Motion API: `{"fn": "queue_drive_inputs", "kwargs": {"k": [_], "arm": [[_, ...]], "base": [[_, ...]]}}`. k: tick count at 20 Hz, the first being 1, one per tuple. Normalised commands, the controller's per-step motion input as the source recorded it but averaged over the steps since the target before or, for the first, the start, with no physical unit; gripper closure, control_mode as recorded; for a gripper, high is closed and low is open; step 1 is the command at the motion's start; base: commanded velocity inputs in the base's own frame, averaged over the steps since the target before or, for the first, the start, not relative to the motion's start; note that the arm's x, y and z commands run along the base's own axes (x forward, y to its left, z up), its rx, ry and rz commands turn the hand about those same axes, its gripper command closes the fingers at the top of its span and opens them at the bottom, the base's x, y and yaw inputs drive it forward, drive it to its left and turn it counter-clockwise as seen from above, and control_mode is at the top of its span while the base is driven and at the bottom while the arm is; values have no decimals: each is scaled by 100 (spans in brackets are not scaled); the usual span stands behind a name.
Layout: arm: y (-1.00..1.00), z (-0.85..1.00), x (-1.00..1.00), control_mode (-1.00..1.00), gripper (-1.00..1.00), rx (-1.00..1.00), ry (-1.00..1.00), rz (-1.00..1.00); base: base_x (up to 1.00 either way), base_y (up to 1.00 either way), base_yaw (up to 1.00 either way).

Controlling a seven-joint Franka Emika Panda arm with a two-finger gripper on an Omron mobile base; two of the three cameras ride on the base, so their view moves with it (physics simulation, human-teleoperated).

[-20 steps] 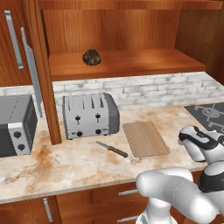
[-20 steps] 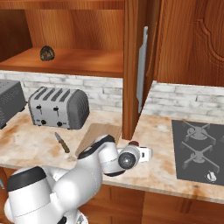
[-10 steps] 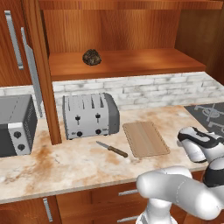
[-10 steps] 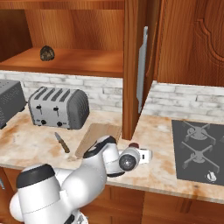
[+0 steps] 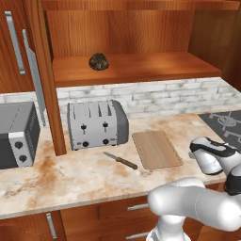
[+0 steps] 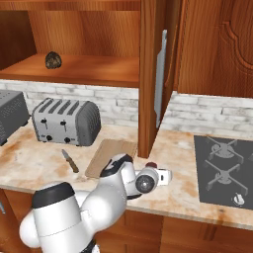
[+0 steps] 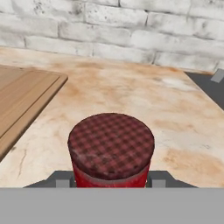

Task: Pick the bread, place it on the cutting board, pick the jam, place it on the counter, and close the cabinet.

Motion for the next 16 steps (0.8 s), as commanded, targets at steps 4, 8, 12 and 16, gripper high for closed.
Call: {"fn": "queue_drive_inputs", "kwargs": {"k": [4, 8, 12, 16], "arm": [[0, -20, 11, -100, 100, 0, 0, 0], [0, -21, 13, -100, 100, 0, 0, 0], [0, -18, 12, -100, 100, 0, 0, 0], [0, -11, 16, -100, 100, 0, -1, 0]], "base": [[0, 0, 0], [0, 0, 0], [0, 0, 0], [0, 0, 0]]}}
